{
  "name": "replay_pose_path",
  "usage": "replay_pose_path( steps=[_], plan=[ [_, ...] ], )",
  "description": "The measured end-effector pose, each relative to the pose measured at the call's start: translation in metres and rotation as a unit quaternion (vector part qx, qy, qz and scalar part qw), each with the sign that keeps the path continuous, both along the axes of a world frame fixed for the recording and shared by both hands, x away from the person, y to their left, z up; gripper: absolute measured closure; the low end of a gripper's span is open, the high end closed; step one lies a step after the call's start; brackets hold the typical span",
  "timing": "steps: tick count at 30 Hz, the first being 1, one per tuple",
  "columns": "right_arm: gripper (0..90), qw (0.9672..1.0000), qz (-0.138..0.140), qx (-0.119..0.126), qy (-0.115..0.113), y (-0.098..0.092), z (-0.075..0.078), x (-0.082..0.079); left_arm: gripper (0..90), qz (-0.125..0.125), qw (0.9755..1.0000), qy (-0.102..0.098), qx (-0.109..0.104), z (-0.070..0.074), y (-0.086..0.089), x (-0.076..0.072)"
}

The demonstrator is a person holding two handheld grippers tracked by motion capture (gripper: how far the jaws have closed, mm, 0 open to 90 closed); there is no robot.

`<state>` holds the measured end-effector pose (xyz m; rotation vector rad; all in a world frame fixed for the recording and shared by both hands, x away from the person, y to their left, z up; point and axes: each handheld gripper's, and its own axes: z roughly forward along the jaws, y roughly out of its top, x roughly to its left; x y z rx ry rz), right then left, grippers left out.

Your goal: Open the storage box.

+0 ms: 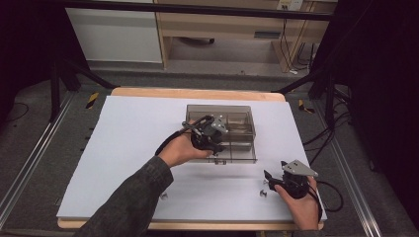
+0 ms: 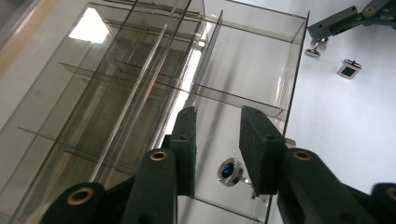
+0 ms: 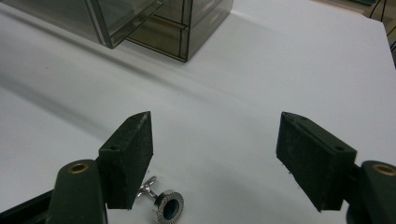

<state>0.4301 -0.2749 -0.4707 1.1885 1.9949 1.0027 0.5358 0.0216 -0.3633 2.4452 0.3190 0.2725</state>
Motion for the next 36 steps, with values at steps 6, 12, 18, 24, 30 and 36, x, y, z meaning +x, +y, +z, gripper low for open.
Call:
replay_pose_path(
  steps=[6, 12, 18, 24, 30, 36],
  plan=[
    [27.5, 1.0, 0.0, -0.001, -0.001, 0.0, 0.0, 0.0, 60.6, 0.01, 0.9999, -0.014, 0.001, 0.007, 0.007, -0.003],
    [29.4, 1.0, 0.001, 0.0, 0.001, 0.001, 0.002, -0.001, 52.9, 0.016, 0.9996, -0.023, 0.002, 0.011, 0.011, -0.007],
    [37.2, 0.9993, 0.019, -0.021, 0.026, 0.005, 0.007, 0.002, 31.4, 0.034, 0.9986, -0.041, -0.006, 0.016, 0.02, -0.016],
    [42.8, 0.9959, 0.047, -0.054, 0.055, 0.01, 0.018, 0.005, 11.6, 0.048, 0.9969, -0.055, -0.029, 0.016, 0.033, -0.03],
    [46.4, 0.993, 0.065, -0.074, 0.066, 0.012, 0.035, 0.008, 8.9, 0.062, 0.9953, -0.058, -0.046, 0.016, 0.051, -0.038],
    [52.6, 0.9898, 0.08, -0.078, 0.087, 0.007, 0.05, 0.014, 7.9, 0.098, 0.991, -0.063, -0.067, 0.016, 0.079, -0.047]
  ],
)
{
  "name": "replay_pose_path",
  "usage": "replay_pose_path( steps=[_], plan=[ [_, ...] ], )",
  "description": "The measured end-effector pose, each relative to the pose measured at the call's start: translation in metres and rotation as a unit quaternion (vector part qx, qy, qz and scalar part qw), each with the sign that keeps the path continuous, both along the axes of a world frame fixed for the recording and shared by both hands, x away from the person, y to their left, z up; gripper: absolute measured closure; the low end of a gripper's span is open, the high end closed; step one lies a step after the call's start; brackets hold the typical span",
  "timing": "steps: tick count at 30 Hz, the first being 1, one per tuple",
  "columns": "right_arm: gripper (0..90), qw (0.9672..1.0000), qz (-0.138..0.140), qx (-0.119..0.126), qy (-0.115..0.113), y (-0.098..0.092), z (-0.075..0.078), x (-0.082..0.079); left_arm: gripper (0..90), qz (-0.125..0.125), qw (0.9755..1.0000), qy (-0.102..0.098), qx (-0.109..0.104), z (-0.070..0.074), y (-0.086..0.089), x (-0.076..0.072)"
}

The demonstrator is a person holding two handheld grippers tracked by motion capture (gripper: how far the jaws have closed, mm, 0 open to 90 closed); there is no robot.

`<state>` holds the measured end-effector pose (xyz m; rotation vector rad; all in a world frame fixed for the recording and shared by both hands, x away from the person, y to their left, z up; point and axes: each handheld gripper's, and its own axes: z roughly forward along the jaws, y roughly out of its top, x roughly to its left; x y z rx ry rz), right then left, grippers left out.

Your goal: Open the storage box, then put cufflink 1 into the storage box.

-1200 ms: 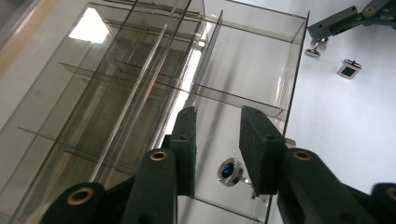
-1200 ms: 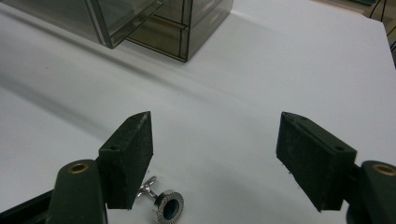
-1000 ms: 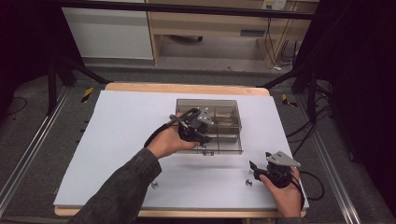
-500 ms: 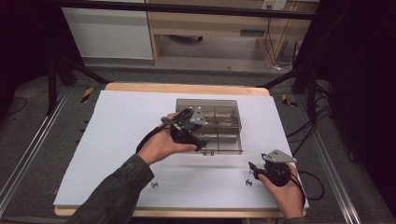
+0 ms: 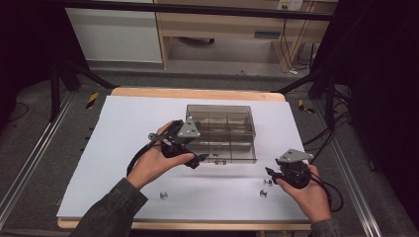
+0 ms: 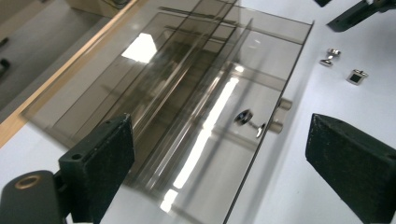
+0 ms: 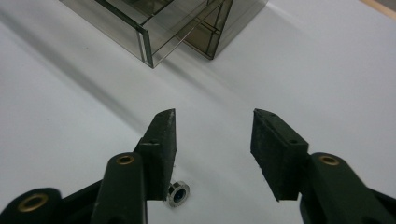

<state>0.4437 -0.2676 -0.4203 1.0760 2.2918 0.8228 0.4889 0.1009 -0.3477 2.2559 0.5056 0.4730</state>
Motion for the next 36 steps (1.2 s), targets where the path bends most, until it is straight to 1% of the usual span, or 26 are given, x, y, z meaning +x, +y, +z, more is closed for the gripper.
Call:
replay_pose_path(
  steps=[2, 4, 5, 7, 8, 10, 12, 13, 16, 18, 19, 20, 21, 23, 25, 32, 36],
  plan=[
    [55.4, 0.9999, 0.005, -0.011, 0.012, -0.003, 0.002, 0.002, 7.9, 0.017, 0.9998, -0.003, -0.001, -0.004, 0.013, -0.003],
    [57.7, 0.9995, 0.01, -0.015, 0.028, -0.007, 0.0, 0.005, 7.9, 0.031, 0.9995, 0.001, -0.002, -0.01, 0.026, -0.005],
    [59.3, 0.9992, 0.012, -0.016, 0.036, -0.008, -0.001, 0.006, 7.9, 0.038, 0.9993, 0.003, -0.006, -0.014, 0.032, -0.006],
    [61.5, 0.9984, 0.022, -0.021, 0.047, -0.01, -0.003, 0.008, 7.9, 0.049, 0.9985, 0.018, -0.017, -0.022, 0.044, -0.007],
    [62.2, 0.998, 0.032, -0.018, 0.052, -0.01, -0.004, 0.009, 7.9, 0.054, 0.998, 0.023, -0.021, -0.026, 0.05, -0.007],
    [63.7, 0.997, 0.045, -0.018, 0.061, -0.01, -0.005, 0.009, 7.9, 0.068, 0.9971, 0.026, -0.024, -0.035, 0.062, -0.01],
    [64.5, 0.9957, 0.054, -0.018, 0.073, -0.009, -0.005, 0.008, 7.9, 0.08, 0.9961, 0.029, -0.024, -0.043, 0.073, -0.013],
    [64.6, 0.9953, 0.06, -0.018, 0.074, -0.009, -0.006, 0.008, 7.9, 0.082, 0.9959, 0.031, -0.021, -0.048, 0.077, -0.014],
    [64.6, 0.9931, 0.074, -0.027, 0.087, -0.009, -0.011, 0.007, 8.0, 0.093, 0.9947, 0.039, -0.019, -0.063, 0.087, -0.017],
    [64.6, 0.9921, 0.075, -0.029, 0.096, -0.008, -0.014, 0.007, 8.2, 0.104, 0.9932, 0.047, -0.027, -0.073, 0.092, -0.016],
    [64.5, 0.9913, 0.08, -0.032, 0.099, -0.008, -0.015, 0.007, 8.5, 0.105, 0.9928, 0.053, -0.022, -0.077, 0.094, -0.015],
    [64.2, 0.9908, 0.084, -0.031, 0.101, -0.007, -0.016, 0.007, 8.6, 0.108, 0.9925, 0.055, -0.016, -0.08, 0.095, -0.014],
    [63.8, 0.9903, 0.088, -0.032, 0.103, -0.006, -0.016, 0.007, 8.6, 0.112, 0.9922, 0.053, -0.014, -0.082, 0.096, -0.013],
    [63.2, 0.9892, 0.093, -0.035, 0.108, -0.005, -0.018, 0.008, 8.7, 0.118, 0.9908, 0.059, -0.028, -0.085, 0.1, -0.013],
    [62.7, 0.9881, 0.095, -0.04, 0.114, -0.005, -0.021, 0.009, 8.7, 0.118, 0.9909, 0.061, -0.021, -0.088, 0.103, -0.013],
    [64.0, 0.9846, 0.107, -0.043, 0.131, -0.004, -0.026, 0.014, 8.7, 0.13, 0.9891, 0.062, -0.03, -0.09, 0.112, -0.016],
    [65.3, 0.9819, 0.118, -0.05, 0.139, -0.001, -0.03, 0.016, 8.7, 0.129, 0.9891, 0.065, -0.027, -0.092, 0.113, -0.016]
  ],
)
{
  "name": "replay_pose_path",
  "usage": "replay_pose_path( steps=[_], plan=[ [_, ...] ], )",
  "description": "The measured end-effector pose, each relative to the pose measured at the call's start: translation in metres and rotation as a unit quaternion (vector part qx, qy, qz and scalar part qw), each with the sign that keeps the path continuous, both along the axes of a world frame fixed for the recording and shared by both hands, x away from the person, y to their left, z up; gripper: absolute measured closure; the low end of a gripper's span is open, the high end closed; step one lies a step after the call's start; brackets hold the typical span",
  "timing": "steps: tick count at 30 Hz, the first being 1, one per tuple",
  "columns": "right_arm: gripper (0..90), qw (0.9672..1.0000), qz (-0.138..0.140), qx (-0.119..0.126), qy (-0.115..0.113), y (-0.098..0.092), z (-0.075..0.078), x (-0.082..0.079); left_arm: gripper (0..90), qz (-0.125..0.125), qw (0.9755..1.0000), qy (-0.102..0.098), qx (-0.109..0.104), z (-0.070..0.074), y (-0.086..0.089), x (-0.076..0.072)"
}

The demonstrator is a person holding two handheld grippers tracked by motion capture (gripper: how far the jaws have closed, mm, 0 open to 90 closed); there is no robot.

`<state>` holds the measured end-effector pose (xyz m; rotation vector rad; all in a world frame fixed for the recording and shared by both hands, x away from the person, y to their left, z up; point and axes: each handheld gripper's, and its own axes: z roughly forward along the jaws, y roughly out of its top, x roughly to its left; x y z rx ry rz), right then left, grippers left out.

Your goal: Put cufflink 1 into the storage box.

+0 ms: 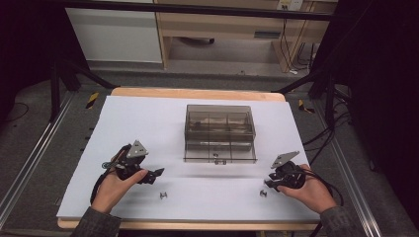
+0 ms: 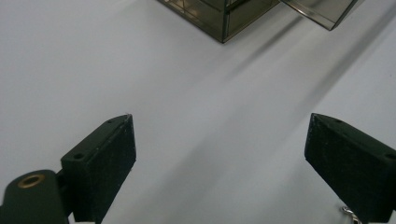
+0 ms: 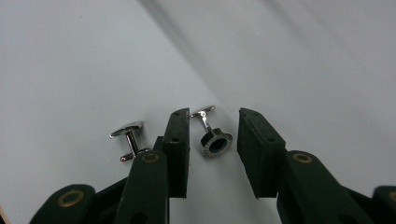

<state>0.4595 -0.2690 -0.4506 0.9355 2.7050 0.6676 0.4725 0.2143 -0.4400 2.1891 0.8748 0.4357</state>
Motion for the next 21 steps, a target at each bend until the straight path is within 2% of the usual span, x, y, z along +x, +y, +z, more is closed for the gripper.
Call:
replay_pose_path(
  steps=[3, 11, 14, 21],
  plan=[
    [66.8, 0.9999, 0.004, -0.002, 0.009, 0.0004, -0.0017, 0.0008, 8.7, -0.002, 1.0, 0.003, 0.003, -0.0018, -0.0003, 0.0001],
    [69.0, 0.9996, 0.02, -0.005, 0.017, -0.0026, -0.005, 0.0041, 8.7, -0.005, 1.0, 0.004, 0.002, -0.0021, -0.0007, -0.0001],
    [72.5, 0.9996, 0.025, -0.005, 0.016, -0.0028, -0.0045, 0.005, 8.7, -0.006, 1.0, 0.003, 0.001, -0.0021, -0.0006, -0.0002],
    [73.3, 0.9995, 0.027, -0.003, 0.016, -0.0038, -0.0046, 0.0044, 8.8, -0.004, 1.0, 0.005, 0.002, -0.0031, 0.0005, 0.0001]
  ],
)
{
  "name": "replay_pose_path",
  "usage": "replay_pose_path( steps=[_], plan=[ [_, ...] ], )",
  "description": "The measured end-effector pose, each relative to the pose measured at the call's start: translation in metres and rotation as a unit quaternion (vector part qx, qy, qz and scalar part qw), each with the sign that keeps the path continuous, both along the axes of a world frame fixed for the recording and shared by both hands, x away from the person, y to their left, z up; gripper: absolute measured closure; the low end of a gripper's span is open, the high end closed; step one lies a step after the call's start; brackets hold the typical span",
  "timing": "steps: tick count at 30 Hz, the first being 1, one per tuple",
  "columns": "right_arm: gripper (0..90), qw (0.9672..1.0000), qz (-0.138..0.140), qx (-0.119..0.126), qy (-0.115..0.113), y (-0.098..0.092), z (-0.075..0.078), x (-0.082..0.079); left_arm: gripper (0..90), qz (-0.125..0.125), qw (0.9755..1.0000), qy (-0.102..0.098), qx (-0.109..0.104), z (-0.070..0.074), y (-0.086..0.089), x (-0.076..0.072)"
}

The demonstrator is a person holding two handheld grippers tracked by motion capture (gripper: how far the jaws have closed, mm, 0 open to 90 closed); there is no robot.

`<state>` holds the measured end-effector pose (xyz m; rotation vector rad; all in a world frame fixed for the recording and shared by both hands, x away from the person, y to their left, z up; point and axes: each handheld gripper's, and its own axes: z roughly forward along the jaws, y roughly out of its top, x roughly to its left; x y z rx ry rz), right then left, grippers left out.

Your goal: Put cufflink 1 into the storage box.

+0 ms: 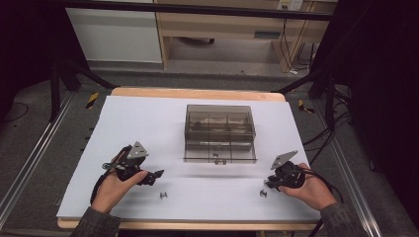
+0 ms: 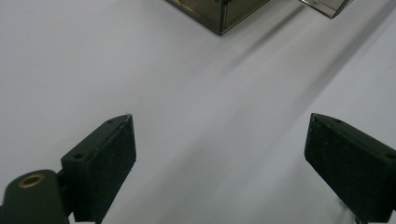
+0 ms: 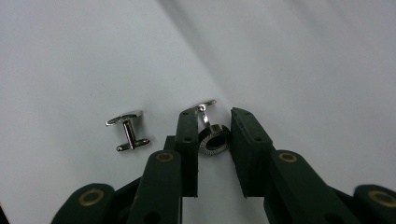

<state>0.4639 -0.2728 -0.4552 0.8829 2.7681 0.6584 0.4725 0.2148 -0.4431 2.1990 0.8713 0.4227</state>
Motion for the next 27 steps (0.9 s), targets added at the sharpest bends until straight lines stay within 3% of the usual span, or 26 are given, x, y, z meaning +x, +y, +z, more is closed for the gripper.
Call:
replay_pose_path(
  steps=[12, 27],
  plan=[
    [73.4, 0.9998, -0.01, 0.017, -0.005, -0.005, 0.004, -0.001, 8.8, 0.001, 1.0, 0.001, -0.001, -0.002, 0.001, 0.001],
    [73.4, 0.9982, -0.019, 0.042, -0.039, -0.003, 0.03, 0.001, 8.7, 0.0, 0.9992, -0.032, -0.026, -0.002, 0.005, 0.001]
  ],
)
